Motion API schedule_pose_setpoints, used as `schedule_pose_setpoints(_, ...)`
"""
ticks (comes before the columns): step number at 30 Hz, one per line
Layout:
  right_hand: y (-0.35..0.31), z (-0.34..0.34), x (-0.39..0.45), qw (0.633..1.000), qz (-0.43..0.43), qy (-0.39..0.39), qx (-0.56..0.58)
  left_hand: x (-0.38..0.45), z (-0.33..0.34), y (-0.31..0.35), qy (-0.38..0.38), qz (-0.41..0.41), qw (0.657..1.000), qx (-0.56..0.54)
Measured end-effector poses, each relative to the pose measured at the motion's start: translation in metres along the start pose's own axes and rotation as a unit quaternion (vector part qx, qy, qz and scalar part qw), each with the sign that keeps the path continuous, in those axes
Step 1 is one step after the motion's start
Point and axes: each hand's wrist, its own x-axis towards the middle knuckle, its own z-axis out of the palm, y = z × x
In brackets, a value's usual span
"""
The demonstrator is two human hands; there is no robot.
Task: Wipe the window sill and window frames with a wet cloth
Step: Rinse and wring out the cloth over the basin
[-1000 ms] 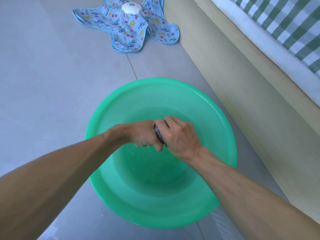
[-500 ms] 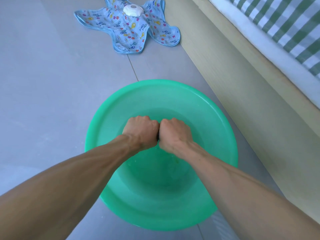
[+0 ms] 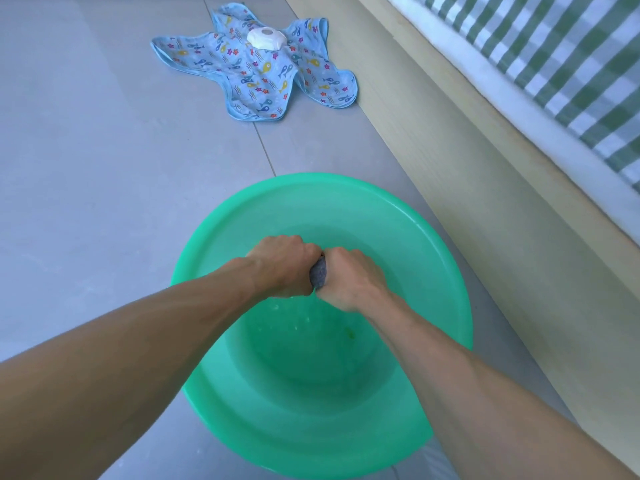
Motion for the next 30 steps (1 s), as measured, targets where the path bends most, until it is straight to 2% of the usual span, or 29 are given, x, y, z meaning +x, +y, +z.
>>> schedule_pose_setpoints(2, 0.005, -0.004, 0.006, 0.998, 0.007, -0.002, 0.057, 0.003, 0.006, -0.006, -0.004, -0.029, 0.984, -0.173)
schedule_pose_setpoints(3, 0.008, -0.008, 0.007, 0.995, 0.006, 0.002, 0.101, 0.003, 0.007, -0.010, -0.005, -0.043, 0.957, -0.287)
schedule_pose_setpoints(5, 0.015, -0.012, 0.010, 0.976, -0.002, 0.004, 0.219, 0.002, 0.006, -0.014, -0.001, -0.070, 0.870, -0.489)
schedule_pose_setpoints(6, 0.020, -0.011, 0.011, 0.960, -0.006, -0.001, 0.278, 0.002, 0.004, -0.014, 0.004, -0.082, 0.831, -0.549)
schedule_pose_setpoints(8, 0.029, -0.007, 0.015, 0.942, -0.015, 0.008, 0.337, 0.005, 0.001, -0.011, 0.014, -0.096, 0.799, -0.593)
schedule_pose_setpoints(11, 0.042, -0.005, 0.016, 0.929, -0.028, 0.039, 0.366, 0.011, 0.002, -0.014, 0.031, -0.136, 0.756, -0.639)
schedule_pose_setpoints(14, 0.049, -0.011, 0.008, 0.926, 0.011, 0.086, 0.367, 0.008, -0.001, -0.018, 0.020, -0.222, 0.673, -0.705)
schedule_pose_setpoints(16, 0.045, -0.021, -0.004, 0.921, 0.045, 0.068, 0.382, -0.005, -0.009, -0.008, -0.006, -0.249, 0.615, -0.748)
schedule_pose_setpoints(17, 0.042, -0.024, -0.008, 0.913, 0.055, 0.035, 0.403, -0.012, -0.014, -0.003, -0.014, -0.256, 0.602, -0.756)
schedule_pose_setpoints(19, 0.030, -0.039, -0.025, 0.902, 0.074, -0.015, 0.425, -0.030, -0.030, 0.007, -0.023, -0.268, 0.602, -0.752)
schedule_pose_setpoints(23, 0.003, -0.075, -0.055, 0.899, 0.137, 0.026, 0.415, -0.066, -0.080, 0.010, 0.018, -0.297, 0.615, -0.730)
schedule_pose_setpoints(25, -0.015, -0.096, -0.069, 0.870, 0.178, 0.038, 0.457, -0.083, -0.110, 0.007, 0.017, -0.329, 0.595, -0.733)
schedule_pose_setpoints(27, -0.039, -0.121, -0.084, 0.827, 0.227, 0.039, 0.513, -0.098, -0.134, 0.007, 0.016, -0.353, 0.573, -0.740)
schedule_pose_setpoints(29, -0.062, -0.150, -0.096, 0.789, 0.251, 0.017, 0.561, -0.114, -0.159, 0.000, 0.031, -0.377, 0.573, -0.727)
schedule_pose_setpoints(30, -0.073, -0.164, -0.102, 0.785, 0.251, -0.008, 0.566, -0.121, -0.171, -0.006, 0.047, -0.383, 0.574, -0.722)
